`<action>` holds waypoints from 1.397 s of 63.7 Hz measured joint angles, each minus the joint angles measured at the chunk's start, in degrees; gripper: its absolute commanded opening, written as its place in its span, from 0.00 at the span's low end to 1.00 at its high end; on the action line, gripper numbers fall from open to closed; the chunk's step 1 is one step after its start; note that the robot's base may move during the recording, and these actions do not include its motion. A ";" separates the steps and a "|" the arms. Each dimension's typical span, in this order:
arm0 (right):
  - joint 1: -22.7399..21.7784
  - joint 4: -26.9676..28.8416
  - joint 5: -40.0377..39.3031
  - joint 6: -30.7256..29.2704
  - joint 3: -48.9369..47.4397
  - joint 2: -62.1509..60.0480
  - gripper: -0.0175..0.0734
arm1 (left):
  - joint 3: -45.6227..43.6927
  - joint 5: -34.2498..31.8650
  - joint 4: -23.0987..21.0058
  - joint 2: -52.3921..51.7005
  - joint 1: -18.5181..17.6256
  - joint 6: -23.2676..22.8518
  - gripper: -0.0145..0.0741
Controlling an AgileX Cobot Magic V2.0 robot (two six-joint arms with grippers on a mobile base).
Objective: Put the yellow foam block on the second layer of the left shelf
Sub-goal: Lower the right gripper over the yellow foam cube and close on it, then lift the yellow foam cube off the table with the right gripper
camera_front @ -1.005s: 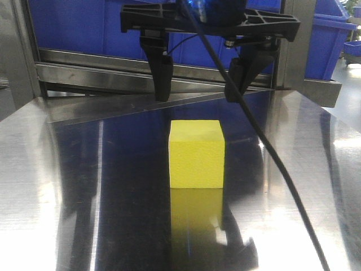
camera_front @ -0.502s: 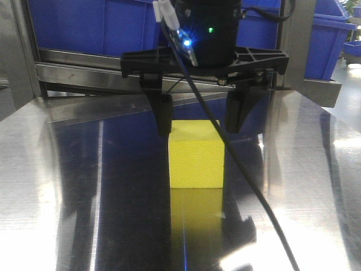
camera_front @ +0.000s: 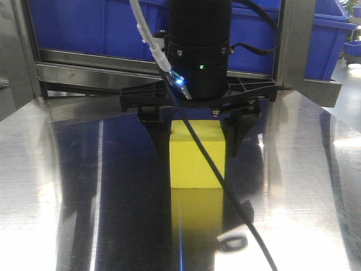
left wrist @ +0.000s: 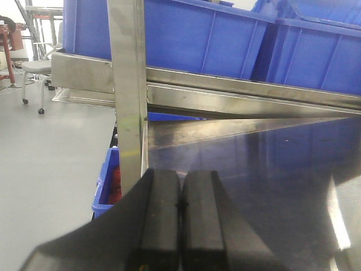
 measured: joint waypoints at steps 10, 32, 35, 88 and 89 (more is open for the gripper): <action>0.00 -0.23 -0.17 0.00 0.00 0.14 0.61 | 0.00 0.00 0.00 0.00 0.00 0.00 0.32; -3.20 -0.57 -2.81 -2.98 0.28 -1.37 0.55 | 0.00 0.00 0.00 0.00 0.00 0.00 0.32; -4.33 -0.57 -3.83 -4.68 0.78 -2.91 0.55 | 0.00 0.00 0.00 0.00 0.00 0.00 0.32; -35.82 7.57 -17.43 -40.63 40.42 -48.09 0.55 | 0.00 0.00 0.00 0.00 0.00 0.00 0.32; -36.01 7.58 -17.89 -40.92 41.10 -49.11 0.55 | 0.00 0.00 0.00 0.00 0.00 0.00 0.32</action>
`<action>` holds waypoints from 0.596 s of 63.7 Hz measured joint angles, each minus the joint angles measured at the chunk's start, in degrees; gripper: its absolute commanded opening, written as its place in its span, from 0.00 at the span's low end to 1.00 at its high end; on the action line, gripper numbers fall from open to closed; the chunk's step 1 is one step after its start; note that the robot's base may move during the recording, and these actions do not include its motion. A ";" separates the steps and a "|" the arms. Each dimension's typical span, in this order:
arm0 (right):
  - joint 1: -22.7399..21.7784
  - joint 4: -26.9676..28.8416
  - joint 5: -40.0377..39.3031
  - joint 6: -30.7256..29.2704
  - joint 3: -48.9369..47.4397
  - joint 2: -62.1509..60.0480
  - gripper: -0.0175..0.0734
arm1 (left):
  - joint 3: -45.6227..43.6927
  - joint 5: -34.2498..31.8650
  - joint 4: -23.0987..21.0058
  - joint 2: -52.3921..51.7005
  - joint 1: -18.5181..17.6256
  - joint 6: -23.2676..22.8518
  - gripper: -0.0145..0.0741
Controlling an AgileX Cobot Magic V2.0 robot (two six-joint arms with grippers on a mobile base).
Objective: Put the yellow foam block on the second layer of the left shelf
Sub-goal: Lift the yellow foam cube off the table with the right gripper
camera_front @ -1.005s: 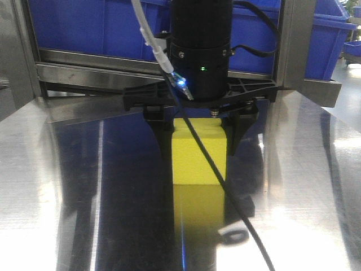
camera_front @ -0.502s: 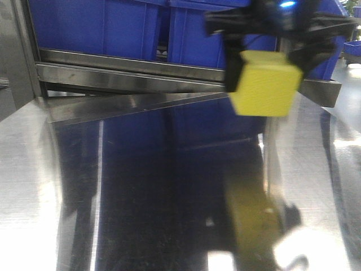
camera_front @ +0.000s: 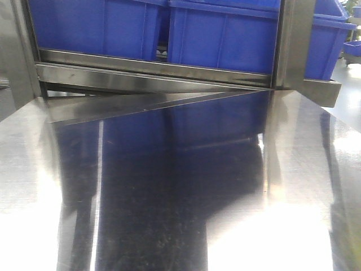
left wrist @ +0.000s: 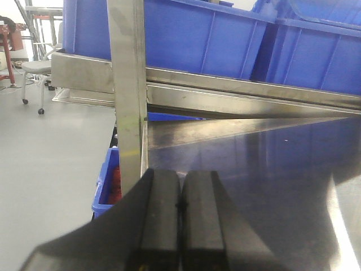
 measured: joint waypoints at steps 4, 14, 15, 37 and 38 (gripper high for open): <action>-0.42 0.22 -1.31 -1.43 3.32 -5.21 0.55 | 0.00 0.00 0.00 0.00 0.00 0.00 0.32; -0.40 0.69 -3.70 -2.84 9.56 -16.97 0.55 | 0.00 0.00 0.00 0.00 0.00 0.00 0.32; -0.40 0.69 -3.98 -2.84 10.12 -18.09 0.55 | 0.00 0.00 0.00 0.00 0.00 0.00 0.32; -0.40 -0.62 -8.88 -3.09 18.12 -45.72 0.55 | 0.00 0.00 0.00 0.00 0.00 0.00 0.32; -0.40 -0.71 -9.02 -3.09 18.27 -46.72 0.55 | 0.00 0.00 0.00 0.00 0.00 0.00 0.32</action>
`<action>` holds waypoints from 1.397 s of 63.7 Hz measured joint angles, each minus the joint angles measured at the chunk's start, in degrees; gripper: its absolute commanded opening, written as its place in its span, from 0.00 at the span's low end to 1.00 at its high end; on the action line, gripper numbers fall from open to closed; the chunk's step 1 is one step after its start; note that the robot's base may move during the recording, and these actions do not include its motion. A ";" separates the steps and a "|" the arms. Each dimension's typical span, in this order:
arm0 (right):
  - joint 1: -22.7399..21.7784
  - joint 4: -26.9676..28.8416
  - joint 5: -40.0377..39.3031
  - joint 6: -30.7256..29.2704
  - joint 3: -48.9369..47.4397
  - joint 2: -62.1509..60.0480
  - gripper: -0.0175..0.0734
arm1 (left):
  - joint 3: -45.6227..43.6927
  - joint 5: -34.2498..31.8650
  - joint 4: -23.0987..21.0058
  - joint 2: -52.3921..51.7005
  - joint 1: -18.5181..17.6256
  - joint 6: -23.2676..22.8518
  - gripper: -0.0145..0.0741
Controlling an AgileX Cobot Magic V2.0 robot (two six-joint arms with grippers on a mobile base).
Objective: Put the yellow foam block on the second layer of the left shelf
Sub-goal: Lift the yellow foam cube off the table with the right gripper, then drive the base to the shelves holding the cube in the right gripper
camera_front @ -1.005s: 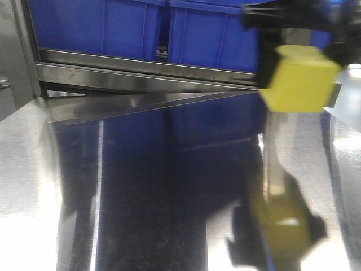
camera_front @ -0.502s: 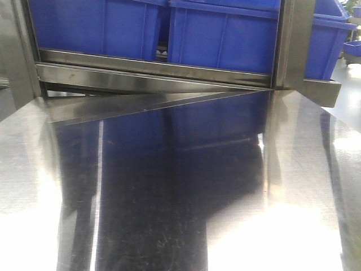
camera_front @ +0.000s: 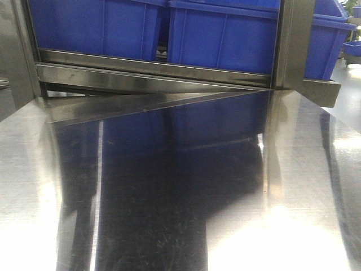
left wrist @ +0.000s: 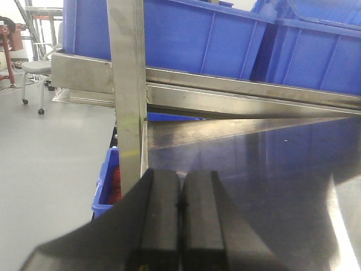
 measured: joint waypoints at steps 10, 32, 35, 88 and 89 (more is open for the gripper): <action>0.00 -0.65 -0.35 -0.10 0.14 -9.81 0.55 | 0.00 0.00 0.00 0.00 0.00 0.00 0.32; 0.00 -0.95 -0.35 -0.10 0.14 -14.16 0.55 | 0.00 0.00 0.00 0.00 0.00 0.00 0.32; 0.00 -0.97 -0.35 -0.10 0.14 -14.16 0.55 | 0.00 0.00 0.00 0.00 0.00 0.00 0.32; 0.00 -1.19 -0.25 -0.10 0.14 -14.16 0.55 | 0.00 0.00 0.00 0.00 0.00 0.00 0.32; 0.00 -1.19 -0.25 -0.10 0.14 -14.16 0.55 | 0.00 0.00 0.00 0.00 0.00 0.00 0.32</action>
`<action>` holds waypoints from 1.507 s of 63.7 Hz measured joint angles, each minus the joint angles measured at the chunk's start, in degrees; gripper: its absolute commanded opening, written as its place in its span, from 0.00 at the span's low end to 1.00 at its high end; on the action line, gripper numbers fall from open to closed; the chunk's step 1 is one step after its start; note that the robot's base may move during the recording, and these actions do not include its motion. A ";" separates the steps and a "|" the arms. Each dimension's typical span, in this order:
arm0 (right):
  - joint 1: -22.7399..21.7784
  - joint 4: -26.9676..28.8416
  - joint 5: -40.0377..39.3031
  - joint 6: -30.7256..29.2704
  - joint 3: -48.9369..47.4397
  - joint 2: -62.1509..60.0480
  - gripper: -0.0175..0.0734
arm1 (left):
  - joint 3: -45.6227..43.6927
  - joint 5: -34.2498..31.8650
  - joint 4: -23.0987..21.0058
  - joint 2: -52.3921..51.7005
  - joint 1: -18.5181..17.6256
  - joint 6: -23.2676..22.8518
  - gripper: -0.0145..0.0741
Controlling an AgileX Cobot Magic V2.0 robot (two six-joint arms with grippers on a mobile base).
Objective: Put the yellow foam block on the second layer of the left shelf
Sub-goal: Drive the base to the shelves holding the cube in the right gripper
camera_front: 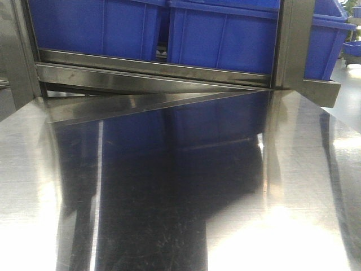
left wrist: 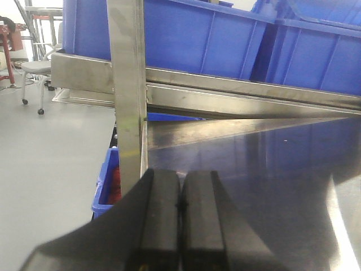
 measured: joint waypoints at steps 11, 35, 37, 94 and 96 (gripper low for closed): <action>0.00 0.00 0.00 0.00 0.00 0.00 0.55 | 0.00 0.00 0.00 0.00 0.00 0.00 0.32; 0.00 0.00 0.00 0.00 0.00 0.00 0.55 | 0.00 0.00 0.00 0.00 0.00 0.00 0.32; 0.00 0.00 0.00 0.00 0.00 0.00 0.55 | 0.00 0.00 0.00 0.00 0.00 0.00 0.32; 0.00 -0.08 0.00 0.00 0.00 -0.03 0.55 | 0.00 0.00 0.00 0.00 0.00 0.00 0.32; 0.00 -0.13 0.00 0.00 0.00 -0.03 0.55 | 0.00 0.00 0.00 0.00 0.00 0.00 0.32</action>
